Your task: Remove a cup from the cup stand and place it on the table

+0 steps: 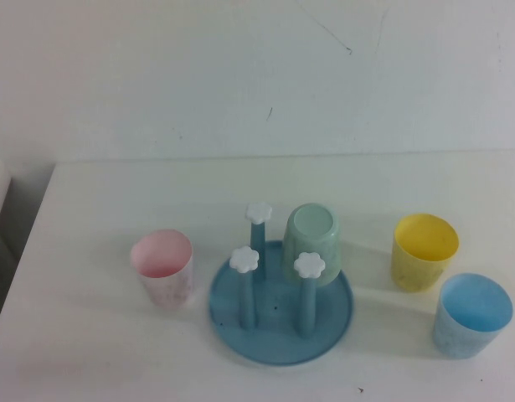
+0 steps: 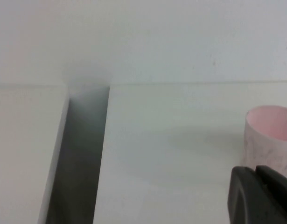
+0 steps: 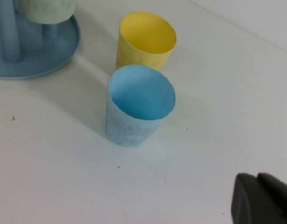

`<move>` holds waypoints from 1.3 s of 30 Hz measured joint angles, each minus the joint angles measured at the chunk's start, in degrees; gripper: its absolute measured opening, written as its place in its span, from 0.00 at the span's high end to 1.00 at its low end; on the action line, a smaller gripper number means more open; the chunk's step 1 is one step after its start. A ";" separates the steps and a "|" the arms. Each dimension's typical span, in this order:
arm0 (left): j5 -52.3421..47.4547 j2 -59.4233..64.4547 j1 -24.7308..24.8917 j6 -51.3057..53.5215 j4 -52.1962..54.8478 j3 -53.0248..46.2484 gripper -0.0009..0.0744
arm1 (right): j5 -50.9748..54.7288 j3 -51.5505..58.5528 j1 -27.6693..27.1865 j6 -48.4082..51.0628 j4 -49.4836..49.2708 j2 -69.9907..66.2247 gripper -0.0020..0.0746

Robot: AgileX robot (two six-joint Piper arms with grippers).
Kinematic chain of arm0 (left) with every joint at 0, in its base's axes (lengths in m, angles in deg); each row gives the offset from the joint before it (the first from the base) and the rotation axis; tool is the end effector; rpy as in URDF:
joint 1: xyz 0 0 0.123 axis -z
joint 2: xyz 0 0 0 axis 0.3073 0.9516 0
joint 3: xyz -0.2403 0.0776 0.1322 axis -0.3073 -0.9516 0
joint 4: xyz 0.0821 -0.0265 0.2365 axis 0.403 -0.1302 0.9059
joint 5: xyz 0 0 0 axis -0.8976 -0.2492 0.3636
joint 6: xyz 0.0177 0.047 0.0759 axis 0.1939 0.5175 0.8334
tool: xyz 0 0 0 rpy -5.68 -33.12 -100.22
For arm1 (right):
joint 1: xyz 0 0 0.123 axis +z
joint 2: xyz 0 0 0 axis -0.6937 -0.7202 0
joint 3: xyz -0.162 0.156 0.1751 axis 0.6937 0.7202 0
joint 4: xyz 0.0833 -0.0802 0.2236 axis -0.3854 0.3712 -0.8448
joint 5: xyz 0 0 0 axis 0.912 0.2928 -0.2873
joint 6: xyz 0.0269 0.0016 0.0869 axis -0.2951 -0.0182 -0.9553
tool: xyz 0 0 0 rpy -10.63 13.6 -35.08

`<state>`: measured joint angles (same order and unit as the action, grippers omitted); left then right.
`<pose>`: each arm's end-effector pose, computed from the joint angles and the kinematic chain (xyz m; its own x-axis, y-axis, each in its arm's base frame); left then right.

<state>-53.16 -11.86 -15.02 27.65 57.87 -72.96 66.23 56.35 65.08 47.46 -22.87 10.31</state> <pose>0.0641 -0.0037 0.2244 -0.1661 -0.0980 -0.9812 0.0377 0.9937 -0.1056 0.0658 0.0145 0.2813 -0.3810 -0.4338 -0.8165 -0.3846 0.8774 -0.2867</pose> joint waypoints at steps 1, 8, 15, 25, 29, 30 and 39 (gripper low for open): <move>0.08 -1.04 0.00 0.00 -0.27 -1.72 0.99 | 0.15 0.00 0.00 0.00 0.00 0.00 0.97; -0.48 -7.98 0.00 0.00 -3.47 -8.21 0.99 | 0.90 0.00 0.00 0.00 0.00 0.00 0.97; -5.57 -8.49 0.20 0.00 -4.69 -8.22 0.99 | 1.11 0.00 0.00 0.00 0.00 0.00 0.97; -6.17 -8.49 0.68 0.35 -4.88 -8.14 0.99 | 1.15 0.00 0.00 0.00 0.00 0.00 0.97; -6.17 -8.49 0.68 1.35 -4.97 -8.14 0.99 | 1.15 0.00 0.00 0.00 0.00 0.00 0.97; -6.17 -8.49 0.68 1.65 -4.97 -8.14 0.99 | 1.15 0.00 0.00 0.00 0.00 0.00 0.97; -6.17 -8.49 0.68 1.90 -4.64 -8.14 0.99 | 1.15 0.00 0.00 0.00 0.00 0.00 0.97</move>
<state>-59.33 -20.35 -14.34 29.55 53.23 -81.10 67.39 56.35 65.08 47.46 -22.87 10.31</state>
